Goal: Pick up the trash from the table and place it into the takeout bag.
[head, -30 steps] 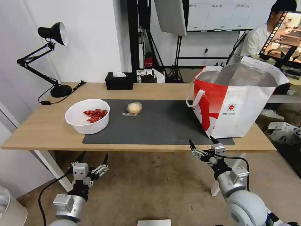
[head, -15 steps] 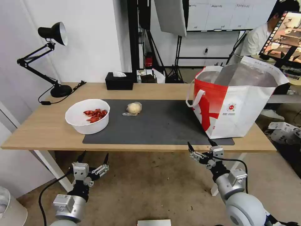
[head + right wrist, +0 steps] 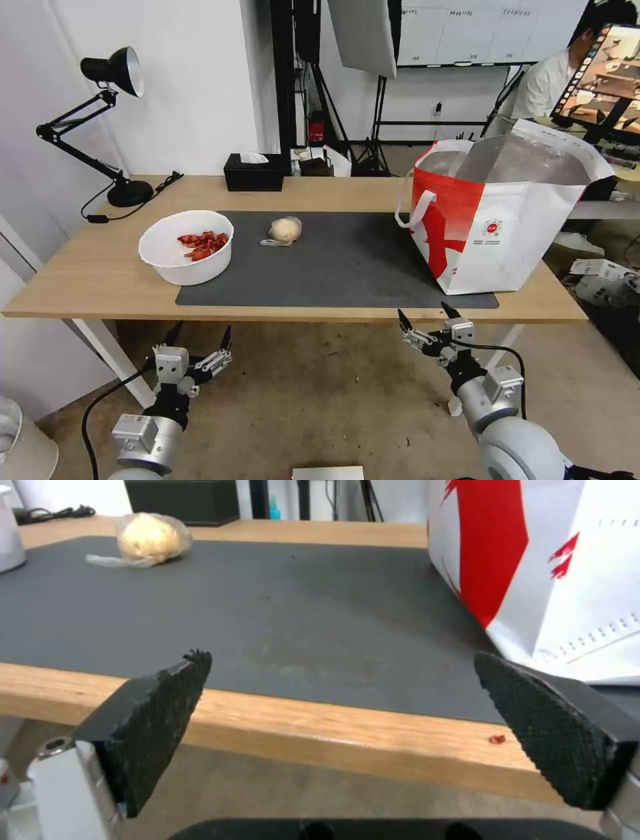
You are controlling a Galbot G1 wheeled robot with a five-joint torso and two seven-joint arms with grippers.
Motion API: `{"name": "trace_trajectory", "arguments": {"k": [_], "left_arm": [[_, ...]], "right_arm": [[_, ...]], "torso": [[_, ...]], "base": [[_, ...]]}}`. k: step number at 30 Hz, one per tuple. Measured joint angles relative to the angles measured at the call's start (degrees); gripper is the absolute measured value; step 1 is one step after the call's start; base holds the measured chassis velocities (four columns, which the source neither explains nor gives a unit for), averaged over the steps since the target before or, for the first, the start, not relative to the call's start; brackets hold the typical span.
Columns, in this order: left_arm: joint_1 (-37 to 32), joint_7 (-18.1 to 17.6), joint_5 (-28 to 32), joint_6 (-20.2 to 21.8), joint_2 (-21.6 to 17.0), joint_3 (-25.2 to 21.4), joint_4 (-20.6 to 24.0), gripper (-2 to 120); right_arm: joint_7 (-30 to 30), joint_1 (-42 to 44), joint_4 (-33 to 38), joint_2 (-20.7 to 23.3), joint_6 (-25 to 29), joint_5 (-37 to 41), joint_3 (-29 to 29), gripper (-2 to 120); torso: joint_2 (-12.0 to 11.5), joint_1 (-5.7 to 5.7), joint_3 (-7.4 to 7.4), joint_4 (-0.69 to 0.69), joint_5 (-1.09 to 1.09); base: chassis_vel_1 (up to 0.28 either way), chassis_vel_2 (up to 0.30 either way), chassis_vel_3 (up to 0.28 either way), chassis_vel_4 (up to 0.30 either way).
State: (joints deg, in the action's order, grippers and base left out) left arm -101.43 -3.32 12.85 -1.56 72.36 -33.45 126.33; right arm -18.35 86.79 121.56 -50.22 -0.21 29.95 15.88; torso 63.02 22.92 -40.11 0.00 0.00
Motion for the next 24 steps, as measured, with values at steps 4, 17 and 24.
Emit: {"name": "trace_trajectory", "arguments": {"k": [4, 17, 24], "left_arm": [[0.0, 0.0, 0.0, 0.0, 0.0, 0.0, 0.0, 100], [1.7, 0.1, 0.6, 0.5, -2.0, 2.1, -0.5, 100], [1.6, 0.2, 0.6, 0.5, -1.8, 1.4, -0.2, 100]], "right_arm": [[0.0, -0.2, -0.4, -0.3, 0.0, -0.2, -0.7, 100], [4.0, -30.9, -9.6, 3.5, -1.0, 15.4, -16.9, 100], [4.4, -54.4, -22.2, -0.3, -1.4, 21.6, -34.8, 100]], "torso": [[0.0, 0.00, 0.00, -0.01, 0.00], [0.0, 0.01, -0.01, 0.03, -0.01], [0.0, 0.01, -0.01, 0.01, -0.02]], "base": [[0.000, 0.000, 0.000, 0.000], [0.000, 0.000, 0.000, 0.000], [0.000, 0.000, 0.000, 0.000]]}}
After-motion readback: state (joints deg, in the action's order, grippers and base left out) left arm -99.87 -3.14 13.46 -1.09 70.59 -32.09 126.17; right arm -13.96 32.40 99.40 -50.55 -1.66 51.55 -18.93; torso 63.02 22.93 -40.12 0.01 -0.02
